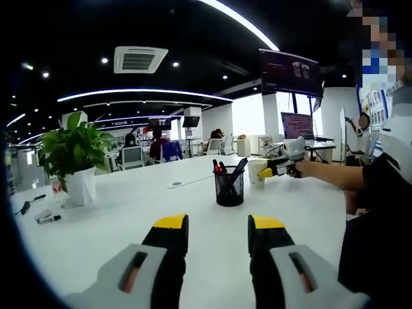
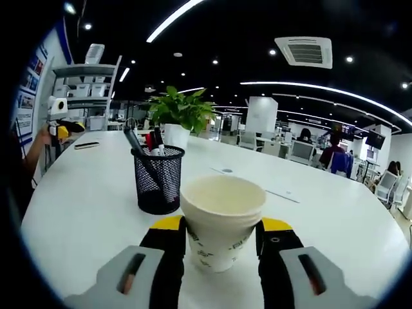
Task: Place the scattered laser pointers and whiteboard markers into the pen holder and stack the scattered paper cups together
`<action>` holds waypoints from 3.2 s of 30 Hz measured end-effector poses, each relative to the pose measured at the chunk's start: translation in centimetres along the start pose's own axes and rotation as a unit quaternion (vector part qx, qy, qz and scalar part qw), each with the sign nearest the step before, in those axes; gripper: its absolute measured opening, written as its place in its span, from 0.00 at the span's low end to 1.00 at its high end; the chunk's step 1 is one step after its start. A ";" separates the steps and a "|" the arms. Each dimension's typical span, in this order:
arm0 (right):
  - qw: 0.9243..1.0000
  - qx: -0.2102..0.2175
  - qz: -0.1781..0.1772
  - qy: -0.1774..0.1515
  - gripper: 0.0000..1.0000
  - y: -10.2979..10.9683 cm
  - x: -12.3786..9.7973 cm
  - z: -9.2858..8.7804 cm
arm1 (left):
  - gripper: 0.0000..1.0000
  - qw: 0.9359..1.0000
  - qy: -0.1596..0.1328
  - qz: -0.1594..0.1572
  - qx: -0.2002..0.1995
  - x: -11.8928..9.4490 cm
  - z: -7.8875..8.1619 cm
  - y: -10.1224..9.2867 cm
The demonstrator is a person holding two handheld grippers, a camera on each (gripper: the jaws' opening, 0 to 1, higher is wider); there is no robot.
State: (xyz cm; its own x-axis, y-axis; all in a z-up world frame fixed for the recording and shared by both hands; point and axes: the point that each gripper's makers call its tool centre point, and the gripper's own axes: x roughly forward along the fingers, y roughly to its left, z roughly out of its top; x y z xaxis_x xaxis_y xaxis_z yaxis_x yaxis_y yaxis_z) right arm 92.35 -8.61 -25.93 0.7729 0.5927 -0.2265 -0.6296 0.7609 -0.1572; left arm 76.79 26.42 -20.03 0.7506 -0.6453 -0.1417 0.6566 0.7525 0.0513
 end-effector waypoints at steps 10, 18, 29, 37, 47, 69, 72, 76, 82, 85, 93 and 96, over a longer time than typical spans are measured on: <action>1.000 -0.001 0.012 0.011 0.51 0.6 0.1 -0.7 | 0.38 1.000 0.001 -0.002 -0.006 0.2 -0.2 0.0; 1.000 0.018 0.009 0.011 0.69 0.5 0.0 -0.5 | 0.38 1.000 -0.009 0.005 -0.023 0.1 0.1 0.4; 0.998 0.039 -0.008 0.047 0.72 -0.3 -2.6 -0.2 | 0.42 0.999 -0.022 0.012 -0.031 0.2 0.5 0.9; 0.999 0.028 -0.006 0.029 0.69 -0.1 -4.0 1.6 | 0.46 0.999 -0.030 -0.006 -0.036 0.4 1.1 0.0; 0.999 0.032 -0.014 -0.028 0.56 1.0 -7.1 6.4 | 0.36 0.999 -0.025 0.007 -0.032 0.5 0.9 0.1; 0.994 0.007 -0.043 -0.104 0.57 4.8 -12.6 12.2 | 0.39 1.000 -0.020 0.009 0.001 0.4 1.9 -0.6; 0.993 0.007 -0.056 -0.104 0.57 5.7 -13.2 11.7 | 0.41 1.000 -0.025 0.010 -0.007 0.3 2.1 -0.5; 0.992 -0.004 -0.059 -0.116 0.55 7.2 -14.1 11.9 | 0.41 0.999 -0.029 0.015 -0.011 0.1 2.1 -0.2; 0.991 -0.002 -0.046 -0.124 0.54 8.1 -13.8 11.1 | 0.40 0.998 -0.061 0.026 -0.021 -0.2 3.1 0.3; 0.992 0.009 -0.037 -0.123 0.55 8.1 -13.3 10.9 | 0.40 0.997 -0.064 0.026 -0.019 0.1 3.1 0.2; 0.991 -0.008 -0.029 -0.133 0.61 8.5 -14.4 10.5 | 0.42 0.997 -0.058 0.041 -0.007 1.1 1.0 0.6; 0.990 -0.030 -0.010 -0.138 0.65 9.3 -13.9 10.3 | 0.45 0.998 -0.030 0.038 -0.032 1.6 -0.2 0.8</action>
State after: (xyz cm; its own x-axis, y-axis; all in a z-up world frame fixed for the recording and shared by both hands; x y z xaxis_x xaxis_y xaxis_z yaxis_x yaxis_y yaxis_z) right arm 76.55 -7.08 -14.33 0.7722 0.6335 0.0475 -0.6111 0.7612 -0.2171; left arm 78.49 25.98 -20.40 0.8021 -0.5918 -0.0803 0.5934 0.8049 -0.0036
